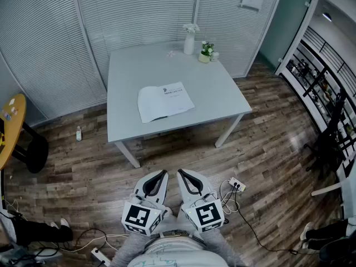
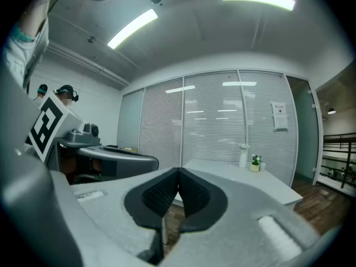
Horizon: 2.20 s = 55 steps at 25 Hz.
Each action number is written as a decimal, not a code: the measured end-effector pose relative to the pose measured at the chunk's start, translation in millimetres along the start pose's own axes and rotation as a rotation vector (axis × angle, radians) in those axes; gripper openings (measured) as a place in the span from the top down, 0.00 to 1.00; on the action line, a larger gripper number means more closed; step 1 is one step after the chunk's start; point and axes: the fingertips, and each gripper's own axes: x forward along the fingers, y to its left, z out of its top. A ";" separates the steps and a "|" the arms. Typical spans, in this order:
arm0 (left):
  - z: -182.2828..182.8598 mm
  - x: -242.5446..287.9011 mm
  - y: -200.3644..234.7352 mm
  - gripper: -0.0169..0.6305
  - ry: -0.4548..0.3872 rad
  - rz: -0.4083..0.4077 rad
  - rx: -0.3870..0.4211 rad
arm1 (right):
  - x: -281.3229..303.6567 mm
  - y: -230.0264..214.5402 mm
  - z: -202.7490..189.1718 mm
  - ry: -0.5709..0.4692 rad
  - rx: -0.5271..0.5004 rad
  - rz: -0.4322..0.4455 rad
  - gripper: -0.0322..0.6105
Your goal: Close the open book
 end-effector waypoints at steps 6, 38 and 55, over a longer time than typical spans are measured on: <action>-2.0 -1.3 3.3 0.98 -0.005 0.001 -0.005 | 2.0 4.4 2.4 -0.023 0.008 0.019 0.95; 42.1 197.8 101.6 0.98 -0.021 0.096 -0.028 | 169.3 -149.6 30.3 -0.052 0.036 0.146 0.95; 48.4 306.1 112.9 0.98 -0.040 0.168 -0.045 | 214.1 -249.8 28.0 -0.063 0.012 0.211 0.95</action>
